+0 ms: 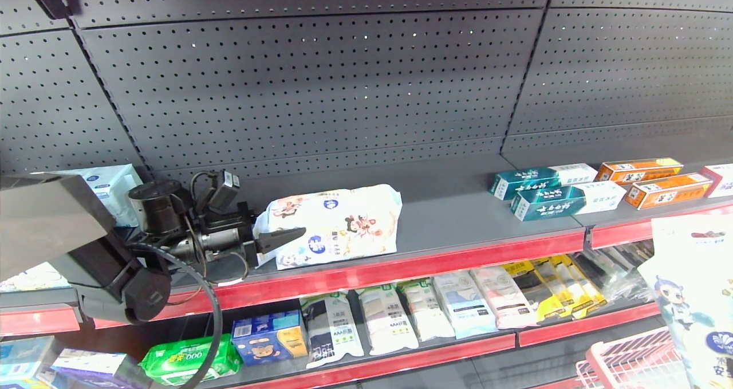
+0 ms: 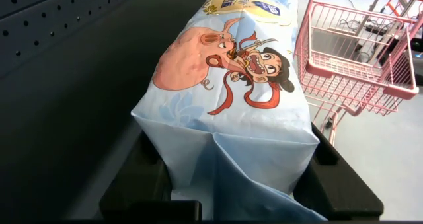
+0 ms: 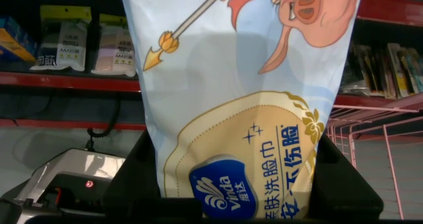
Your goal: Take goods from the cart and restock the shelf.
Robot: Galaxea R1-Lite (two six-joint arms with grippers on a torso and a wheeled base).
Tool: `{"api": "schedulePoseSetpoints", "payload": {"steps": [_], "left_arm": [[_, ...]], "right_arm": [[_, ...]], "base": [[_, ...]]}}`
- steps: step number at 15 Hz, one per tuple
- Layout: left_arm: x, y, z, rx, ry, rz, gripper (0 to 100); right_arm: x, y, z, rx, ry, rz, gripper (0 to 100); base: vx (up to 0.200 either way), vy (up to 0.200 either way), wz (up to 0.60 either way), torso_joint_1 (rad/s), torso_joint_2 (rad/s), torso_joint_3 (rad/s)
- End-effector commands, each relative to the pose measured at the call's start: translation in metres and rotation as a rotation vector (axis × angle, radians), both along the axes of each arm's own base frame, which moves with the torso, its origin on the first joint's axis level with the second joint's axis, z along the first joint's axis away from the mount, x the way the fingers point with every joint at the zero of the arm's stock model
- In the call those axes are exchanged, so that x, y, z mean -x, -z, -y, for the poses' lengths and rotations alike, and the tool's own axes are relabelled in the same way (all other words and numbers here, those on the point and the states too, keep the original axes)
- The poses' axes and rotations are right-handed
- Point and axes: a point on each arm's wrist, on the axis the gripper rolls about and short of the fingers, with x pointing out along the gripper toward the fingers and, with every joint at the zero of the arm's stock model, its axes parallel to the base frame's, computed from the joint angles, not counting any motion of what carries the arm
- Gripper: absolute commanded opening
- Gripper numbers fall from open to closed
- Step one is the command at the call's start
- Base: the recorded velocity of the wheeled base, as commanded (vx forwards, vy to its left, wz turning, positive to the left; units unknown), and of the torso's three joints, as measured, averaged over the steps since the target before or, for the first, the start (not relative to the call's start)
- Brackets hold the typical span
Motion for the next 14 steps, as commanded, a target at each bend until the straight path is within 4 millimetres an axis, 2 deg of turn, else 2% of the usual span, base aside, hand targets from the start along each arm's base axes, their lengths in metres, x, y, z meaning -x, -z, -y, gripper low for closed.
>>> {"api": "schedulePoseSetpoints", "payload": {"steps": [1, 14], "left_arm": [[-0.0004, 0.0011, -0.0003, 0.000, -0.001, -0.004, 0], [-0.0007, 0.0020, 0.0016, -0.004, -0.056, -0.015, 0]], "right_arm": [[-0.0001, 0.0004, 0.0000, 0.000, -0.001, -0.002, 0], [0.0013, 0.0036, -0.0002, 0.004, -0.001, -0.005, 0]], "base": [[0.000, 0.000, 0.00, 0.000, 0.00, 0.000], [0.000, 0.000, 0.00, 0.000, 0.00, 0.000]]}}
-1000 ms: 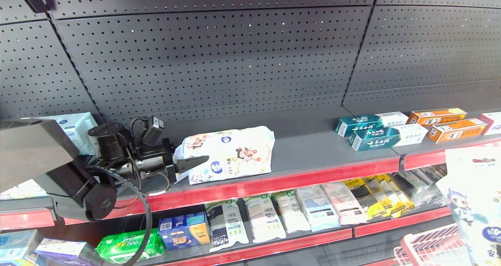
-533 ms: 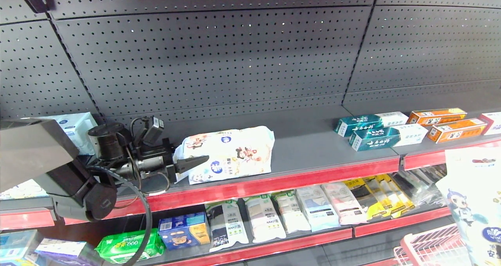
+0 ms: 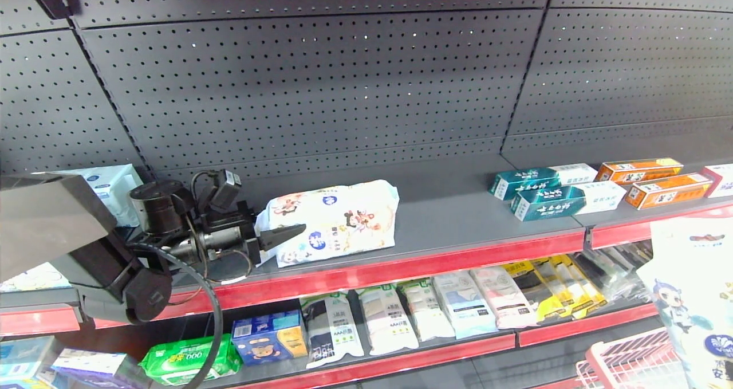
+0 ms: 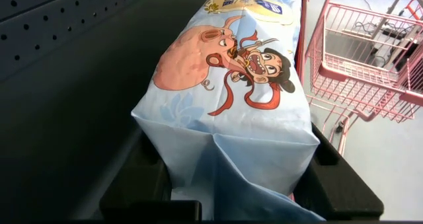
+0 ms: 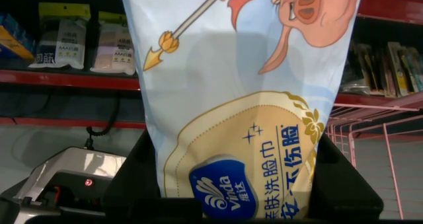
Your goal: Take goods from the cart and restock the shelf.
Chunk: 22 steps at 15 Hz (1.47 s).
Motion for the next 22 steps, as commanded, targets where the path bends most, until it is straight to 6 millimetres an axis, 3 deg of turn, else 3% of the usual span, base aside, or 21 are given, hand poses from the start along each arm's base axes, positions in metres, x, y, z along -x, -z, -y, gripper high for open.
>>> {"api": "schedulePoseSetpoints", "payload": {"steps": [1, 15, 16, 22], "left_arm": [[0.0001, 0.0010, 0.0007, 0.000, 0.009, -0.001, 0], [0.0000, -0.0007, 0.0019, 0.007, 0.066, 0.006, 0], [0.0000, -0.0007, 0.0019, 0.007, 0.064, 0.006, 100], [-0.0015, -0.0037, 0.0015, 0.011, 0.059, 0.014, 100]], "right_arm": [[0.0006, 0.0002, -0.0001, 0.000, 0.000, 0.002, 0], [0.0015, -0.0028, -0.0001, 0.010, 0.001, 0.017, 0], [0.0015, -0.0027, -0.0002, 0.010, 0.000, 0.016, 0], [0.0010, -0.0026, -0.0001, 0.009, 0.000, 0.013, 0]], "base": [[0.000, 0.000, 0.00, 0.000, 0.00, 0.000], [0.000, 0.000, 0.00, 0.000, 0.00, 0.000], [0.000, 0.000, 0.00, 0.000, 0.00, 0.000], [0.000, 0.000, 0.00, 0.000, 0.00, 0.000]]}}
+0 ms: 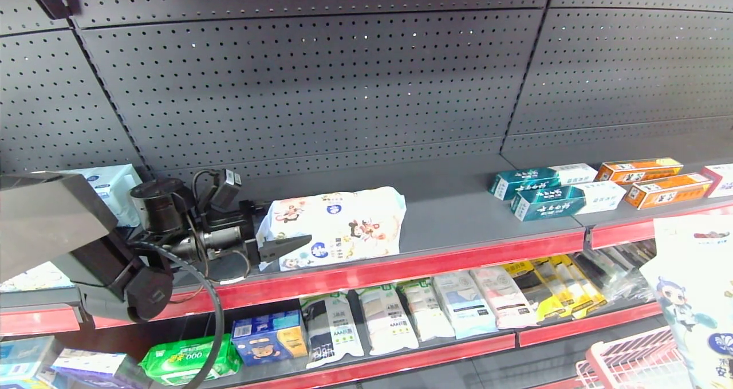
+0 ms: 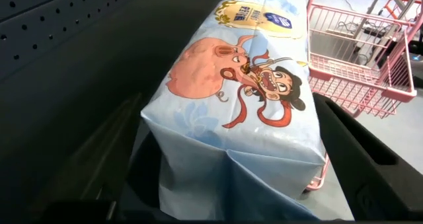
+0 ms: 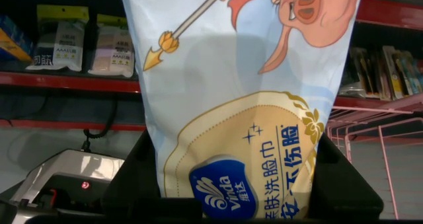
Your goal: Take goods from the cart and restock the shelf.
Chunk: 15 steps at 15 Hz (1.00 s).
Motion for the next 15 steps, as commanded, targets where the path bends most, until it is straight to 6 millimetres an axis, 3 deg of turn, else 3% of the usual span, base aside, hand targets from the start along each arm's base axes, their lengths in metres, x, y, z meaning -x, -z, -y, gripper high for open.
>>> {"api": "schedulePoseSetpoints", "payload": {"steps": [1, 9, 15], "left_arm": [[0.000, -0.003, 0.000, 0.001, -0.003, 0.010, 100], [0.021, -0.035, -0.005, 0.023, -0.085, 0.046, 100], [0.073, -0.041, -0.026, 0.016, -0.139, -0.003, 100]], "right_arm": [[0.000, 0.000, 0.000, 0.000, 0.000, -0.001, 0], [0.000, -0.001, 0.000, 0.000, -0.007, 0.004, 0], [0.000, 0.000, -0.001, 0.015, -0.037, 0.002, 0]], "base": [[0.000, 0.000, 0.00, 0.000, 0.00, 0.000], [0.000, 0.000, 0.00, 0.000, 0.00, 0.000], [0.000, 0.000, 0.00, 0.000, 0.00, 0.000]]}}
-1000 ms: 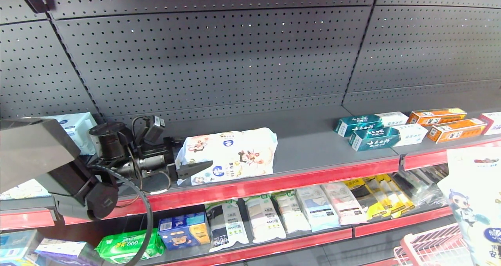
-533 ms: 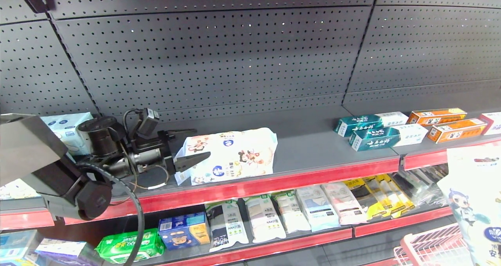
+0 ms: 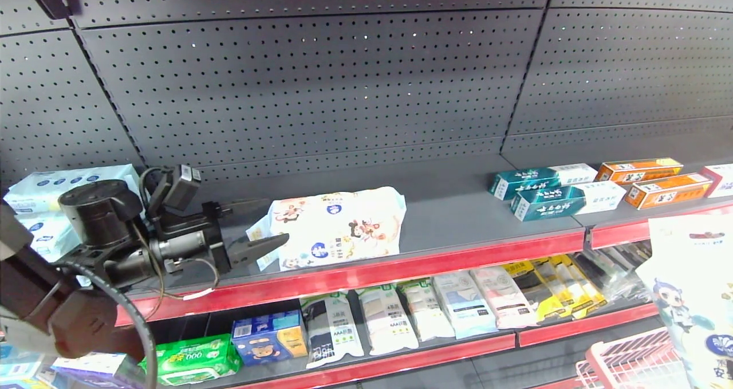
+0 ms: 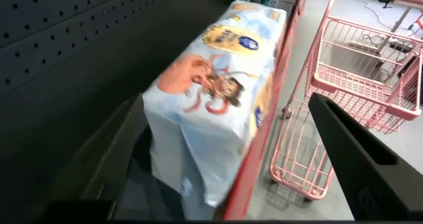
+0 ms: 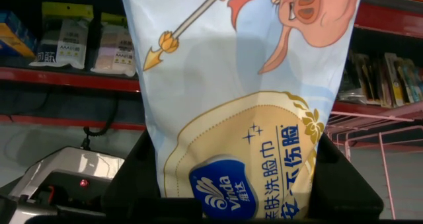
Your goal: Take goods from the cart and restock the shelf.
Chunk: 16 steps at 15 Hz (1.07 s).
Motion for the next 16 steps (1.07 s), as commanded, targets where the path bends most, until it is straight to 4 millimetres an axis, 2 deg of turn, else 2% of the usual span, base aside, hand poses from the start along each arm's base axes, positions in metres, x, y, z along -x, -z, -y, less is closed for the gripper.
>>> {"api": "schedulePoseSetpoints", "payload": {"steps": [1, 5, 8, 12, 16], "left_arm": [[0.021, -0.010, -0.007, 0.001, -0.019, 0.015, 100], [0.065, -0.022, -0.020, 0.001, -0.068, 0.034, 100], [0.093, -0.017, -0.028, -0.001, -0.116, 0.004, 100], [0.129, -0.010, -0.028, -0.014, -0.189, -0.018, 100], [0.140, -0.030, -0.031, 0.007, -0.372, 0.079, 100]], "right_arm": [[0.000, 0.000, 0.000, 0.003, -0.010, -0.001, 0], [0.001, 0.000, -0.001, -0.005, -0.031, 0.009, 0], [-0.001, -0.001, -0.001, -0.007, -0.033, 0.001, 0], [-0.005, -0.004, 0.001, 0.000, -0.015, 0.035, 0], [-0.012, -0.010, 0.002, 0.012, 0.005, 0.062, 0]], "base": [[0.000, 0.000, 0.00, 0.000, 0.00, 0.000], [0.000, 0.000, 0.00, 0.000, 0.00, 0.000], [0.000, 0.000, 0.00, 0.000, 0.00, 0.000], [0.000, 0.000, 0.00, 0.000, 0.00, 0.000], [0.000, 0.000, 0.00, 0.000, 0.00, 0.000]]}}
